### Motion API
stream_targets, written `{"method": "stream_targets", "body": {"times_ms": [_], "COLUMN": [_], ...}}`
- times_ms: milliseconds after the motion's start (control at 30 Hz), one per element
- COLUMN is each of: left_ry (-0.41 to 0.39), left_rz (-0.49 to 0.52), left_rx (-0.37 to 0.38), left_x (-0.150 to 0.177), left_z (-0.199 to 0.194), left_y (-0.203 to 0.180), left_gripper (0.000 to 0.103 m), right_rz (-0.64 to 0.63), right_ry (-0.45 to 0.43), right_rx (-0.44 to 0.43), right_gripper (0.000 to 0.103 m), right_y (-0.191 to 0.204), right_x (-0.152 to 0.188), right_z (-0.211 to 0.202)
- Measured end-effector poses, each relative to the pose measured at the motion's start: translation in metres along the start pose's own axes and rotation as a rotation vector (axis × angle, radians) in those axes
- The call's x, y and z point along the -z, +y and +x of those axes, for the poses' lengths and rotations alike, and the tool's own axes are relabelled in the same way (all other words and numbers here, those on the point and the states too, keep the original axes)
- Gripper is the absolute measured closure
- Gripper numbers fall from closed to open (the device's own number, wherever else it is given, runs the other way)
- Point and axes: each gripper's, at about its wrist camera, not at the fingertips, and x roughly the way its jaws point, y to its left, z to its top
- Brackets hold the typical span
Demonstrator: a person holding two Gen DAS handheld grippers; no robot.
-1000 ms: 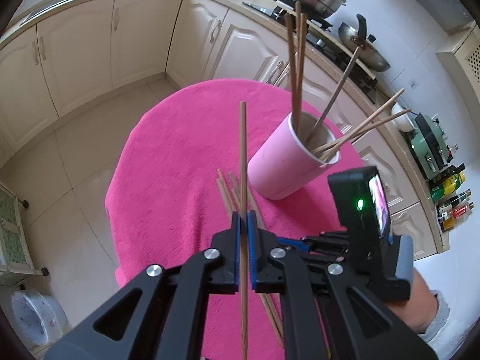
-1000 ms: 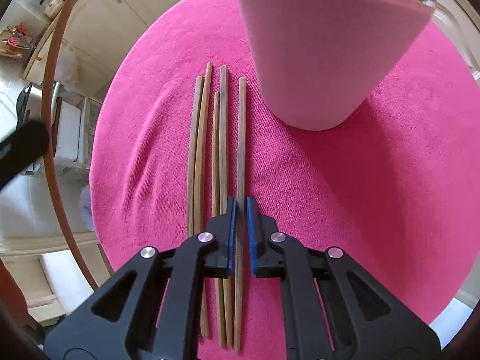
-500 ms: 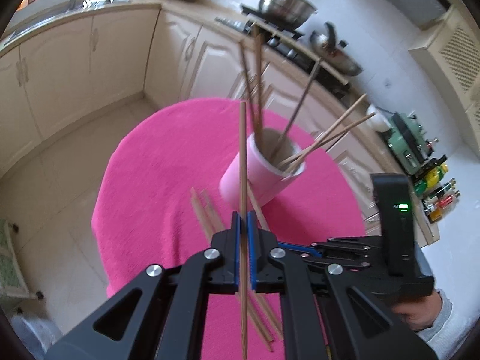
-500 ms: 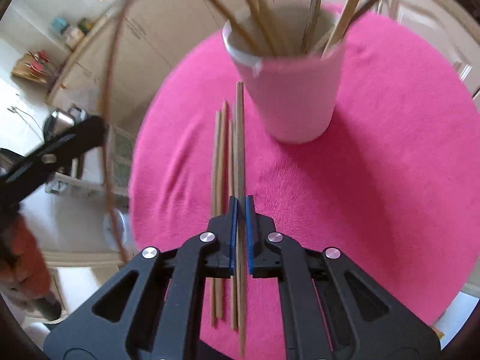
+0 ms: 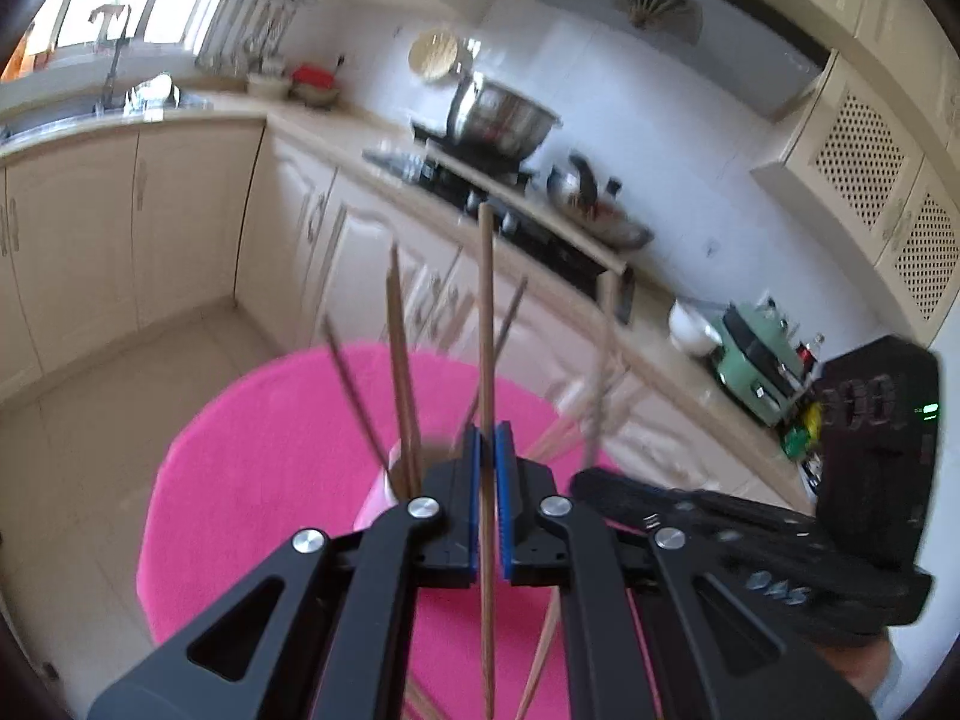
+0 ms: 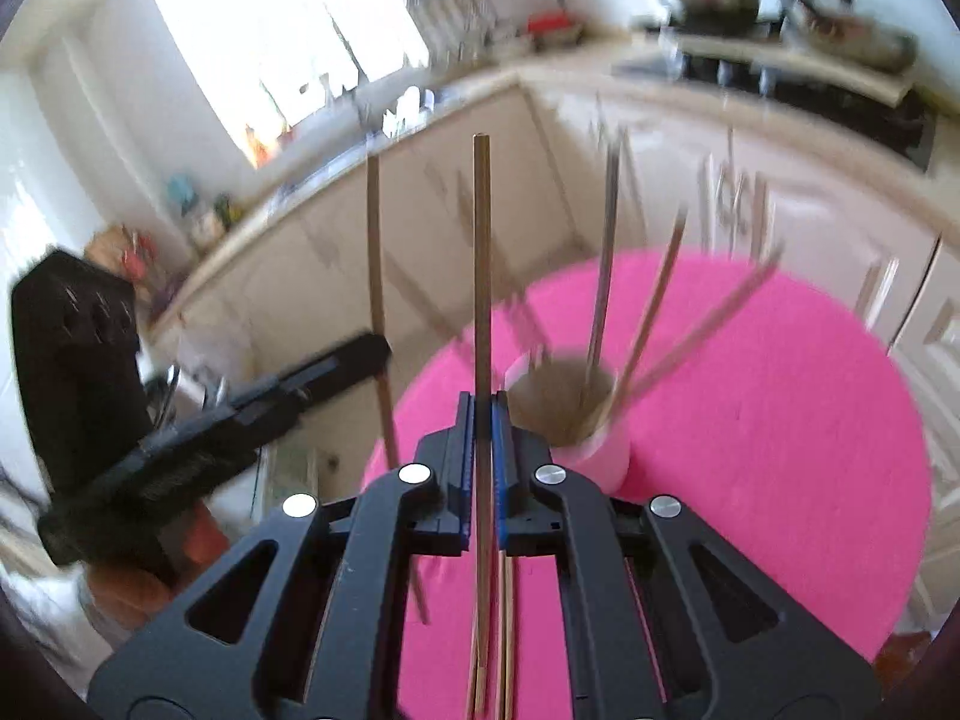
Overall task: Organize utensils
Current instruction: 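Lift the chopstick with the right tool while the left tool lifts its own over the cup, then lower both held chopsticks into the white cup and open both tools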
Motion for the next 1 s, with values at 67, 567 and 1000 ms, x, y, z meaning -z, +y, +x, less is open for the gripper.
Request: {"method": "stream_targets", "body": {"times_ms": [67, 567, 1000], "left_ry": [-0.051, -0.198, -0.092], "left_rz": [-0.003, 0.067, 0.091], "left_rx": [0.007, -0.065, -0.123], "left_x": [-0.012, -0.022, 0.007], "left_z": [0.006, 0.061, 0.067], "left_y": [-0.002, -0.002, 0.002], "left_gripper": [0.098, 0.098, 0.098], "right_rz": [-0.001, -0.048, -0.08], "right_ry": [-0.091, -0.306, -0.21], "right_rx": [0.005, 0.086, 0.116], "right_gripper": [0.098, 0.098, 0.097], "right_y": [0.0, -0.031, -0.027], "right_x": [-0.014, -0.051, -0.023], "right_z": [-0.006, 0.018, 0.02]}}
